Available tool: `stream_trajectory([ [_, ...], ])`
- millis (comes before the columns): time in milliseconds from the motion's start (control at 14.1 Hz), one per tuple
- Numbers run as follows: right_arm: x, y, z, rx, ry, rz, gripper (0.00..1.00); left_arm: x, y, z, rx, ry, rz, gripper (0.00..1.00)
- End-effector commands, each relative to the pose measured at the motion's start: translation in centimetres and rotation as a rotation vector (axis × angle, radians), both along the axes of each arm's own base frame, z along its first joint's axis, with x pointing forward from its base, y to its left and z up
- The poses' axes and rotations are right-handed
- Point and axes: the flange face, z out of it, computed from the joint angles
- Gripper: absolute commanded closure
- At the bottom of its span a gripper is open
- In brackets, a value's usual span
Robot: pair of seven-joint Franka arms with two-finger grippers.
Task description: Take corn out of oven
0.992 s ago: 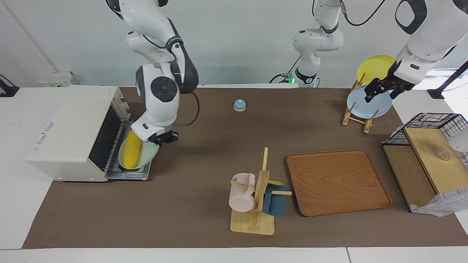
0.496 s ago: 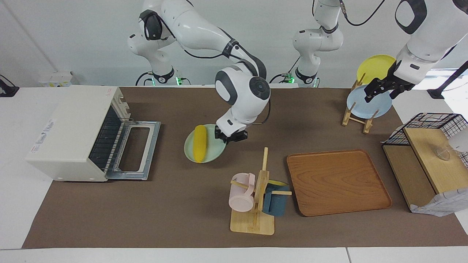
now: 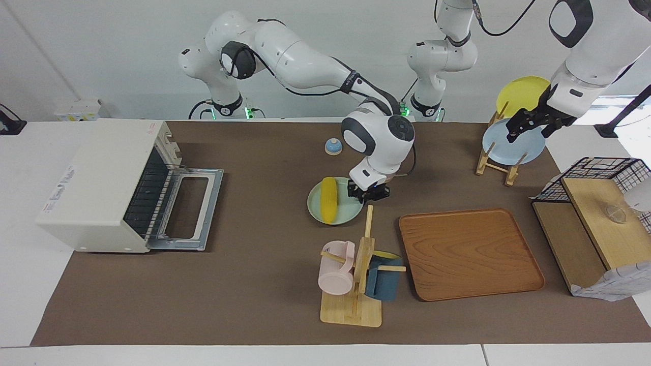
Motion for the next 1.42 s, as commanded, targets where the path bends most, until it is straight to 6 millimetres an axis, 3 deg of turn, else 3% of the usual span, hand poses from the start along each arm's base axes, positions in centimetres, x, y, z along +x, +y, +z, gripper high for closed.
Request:
stream_trajectory([
  [0,1.5,0.7,3.2,0.124,-0.064,-0.034,0.35,-1.4,0.3,-0.6,0.015,0.019,-0.005,0.00],
  [71,1.8,0.4,5.5,0.148,-0.091,-0.037,0.34,-1.9,-0.2,-1.4,0.014,0.019,-0.014,0.00],
  [142,2.9,-1.7,10.1,0.160,-0.136,-0.044,0.34,-2.3,-1.0,-2.8,0.010,-0.010,-0.021,0.00],
  [213,4.5,-6.2,12.2,0.126,-0.119,-0.049,0.34,-3.3,-2.3,-4.5,0.002,-0.052,-0.022,0.00],
  [354,5.9,-16.5,13.8,0.060,-0.049,0.004,0.42,-5.0,-8.1,-9.7,-0.035,-0.095,-0.048,0.00],
  [496,4.4,-25.2,11.9,0.033,-0.014,0.035,0.59,-5.2,-17.7,-15.2,-0.046,-0.129,-0.051,0.00],
  [638,2.4,-31.0,7.8,0.022,0.020,0.055,0.85,-5.5,-29.1,-20.9,-0.072,-0.178,0.001,0.00],
  [780,1.7,-37.6,4.5,0.024,0.040,0.109,0.97,-5.8,-37.0,-23.5,-0.086,-0.193,0.032,0.00],
  [921,1.6,-40.8,2.5,-0.003,0.071,0.118,1.00,-6.6,-42.2,-25.7,-0.084,-0.188,0.058,0.00],
  [992,1.4,-41.1,0.8,-0.038,0.092,0.143,1.00,-6.6,-43.8,-26.8,-0.085,-0.190,0.068,0.00],
  [1205,1.7,-42.6,-1.3,-0.136,0.105,0.211,1.00,-6.6,-45.4,-28.5,-0.096,-0.199,0.068,0.02],
  [1276,1.6,-43.0,-1.7,-0.148,0.111,0.214,1.00,-6.5,-45.5,-29.1,-0.095,-0.200,0.077,0.13],
  [1346,1.4,-43.1,-2.5,-0.146,0.115,0.218,1.00,-6.7,-45.5,-29.4,-0.088,-0.194,0.079,0.60],
])
